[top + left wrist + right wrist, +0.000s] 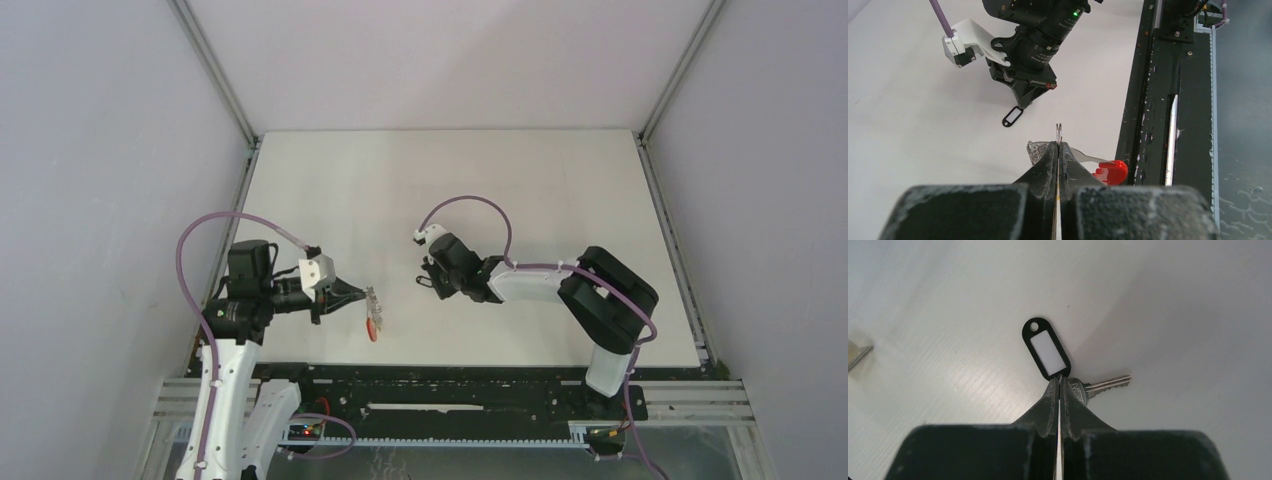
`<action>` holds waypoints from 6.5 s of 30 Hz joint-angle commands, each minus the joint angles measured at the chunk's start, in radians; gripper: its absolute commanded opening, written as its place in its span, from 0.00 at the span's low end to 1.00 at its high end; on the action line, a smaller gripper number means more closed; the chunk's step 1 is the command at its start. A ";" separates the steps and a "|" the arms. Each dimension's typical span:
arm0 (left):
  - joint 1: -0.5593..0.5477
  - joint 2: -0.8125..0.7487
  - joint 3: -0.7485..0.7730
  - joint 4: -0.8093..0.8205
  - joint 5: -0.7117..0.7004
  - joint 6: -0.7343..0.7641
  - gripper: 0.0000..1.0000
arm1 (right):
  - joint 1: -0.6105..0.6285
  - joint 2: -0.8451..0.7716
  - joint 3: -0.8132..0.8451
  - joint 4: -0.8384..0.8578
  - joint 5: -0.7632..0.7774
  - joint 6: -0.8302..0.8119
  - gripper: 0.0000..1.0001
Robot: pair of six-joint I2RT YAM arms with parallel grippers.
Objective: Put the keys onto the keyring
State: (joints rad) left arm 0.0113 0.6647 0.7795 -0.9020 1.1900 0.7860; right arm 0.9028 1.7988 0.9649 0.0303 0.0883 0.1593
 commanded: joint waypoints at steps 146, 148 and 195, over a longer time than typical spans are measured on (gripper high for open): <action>-0.061 -0.030 0.099 -0.100 0.059 0.076 0.00 | -0.031 -0.194 -0.305 0.227 -0.195 0.036 0.00; -0.062 -0.029 0.097 -0.099 0.053 0.077 0.00 | -0.030 -0.209 -0.305 0.219 -0.207 0.029 0.00; -0.416 -0.026 0.286 0.013 0.152 -0.069 0.00 | 0.386 -0.804 0.141 -0.295 -0.489 -0.783 0.00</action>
State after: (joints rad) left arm -0.3664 0.6231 0.9901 -0.9504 1.3388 0.7223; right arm 1.2560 0.9909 1.0409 -0.2283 -0.4126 -0.5385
